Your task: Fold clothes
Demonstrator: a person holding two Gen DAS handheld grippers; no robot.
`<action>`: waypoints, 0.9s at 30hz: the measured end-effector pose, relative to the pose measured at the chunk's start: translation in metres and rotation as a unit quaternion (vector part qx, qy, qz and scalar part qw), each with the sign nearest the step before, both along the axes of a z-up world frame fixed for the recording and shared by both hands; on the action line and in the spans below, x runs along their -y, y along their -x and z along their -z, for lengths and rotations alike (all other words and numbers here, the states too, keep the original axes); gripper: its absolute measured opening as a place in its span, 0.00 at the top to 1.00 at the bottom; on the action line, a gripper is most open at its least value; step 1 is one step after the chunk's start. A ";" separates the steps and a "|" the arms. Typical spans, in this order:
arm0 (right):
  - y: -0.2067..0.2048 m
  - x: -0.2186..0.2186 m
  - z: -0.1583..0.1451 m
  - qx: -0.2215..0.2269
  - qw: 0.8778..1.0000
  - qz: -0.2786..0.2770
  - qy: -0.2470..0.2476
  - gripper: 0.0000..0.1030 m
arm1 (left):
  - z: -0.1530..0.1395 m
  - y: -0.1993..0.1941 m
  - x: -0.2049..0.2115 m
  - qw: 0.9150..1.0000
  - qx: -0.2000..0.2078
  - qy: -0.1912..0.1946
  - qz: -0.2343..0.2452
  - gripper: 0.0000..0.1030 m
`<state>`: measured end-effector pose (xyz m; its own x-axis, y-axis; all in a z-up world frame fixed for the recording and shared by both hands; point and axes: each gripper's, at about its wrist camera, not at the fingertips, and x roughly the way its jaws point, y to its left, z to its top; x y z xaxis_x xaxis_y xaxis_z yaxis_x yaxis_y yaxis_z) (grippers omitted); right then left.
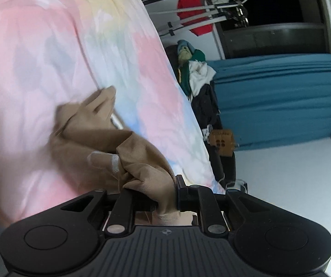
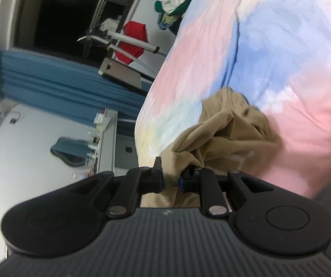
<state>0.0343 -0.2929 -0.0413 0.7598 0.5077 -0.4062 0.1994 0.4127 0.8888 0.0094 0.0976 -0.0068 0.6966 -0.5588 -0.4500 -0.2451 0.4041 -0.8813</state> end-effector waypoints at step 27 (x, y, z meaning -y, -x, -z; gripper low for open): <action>-0.134 -0.022 0.074 0.033 0.997 -0.050 0.055 0.25 | 0.054 -0.131 0.040 0.947 0.089 -0.288 0.111 0.37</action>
<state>0.1680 -0.2712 -0.1150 0.7346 0.5368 -0.4150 0.0961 0.5232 0.8468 0.1409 0.0574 -0.0609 0.6842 -0.3984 -0.6109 0.0342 0.8542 -0.5188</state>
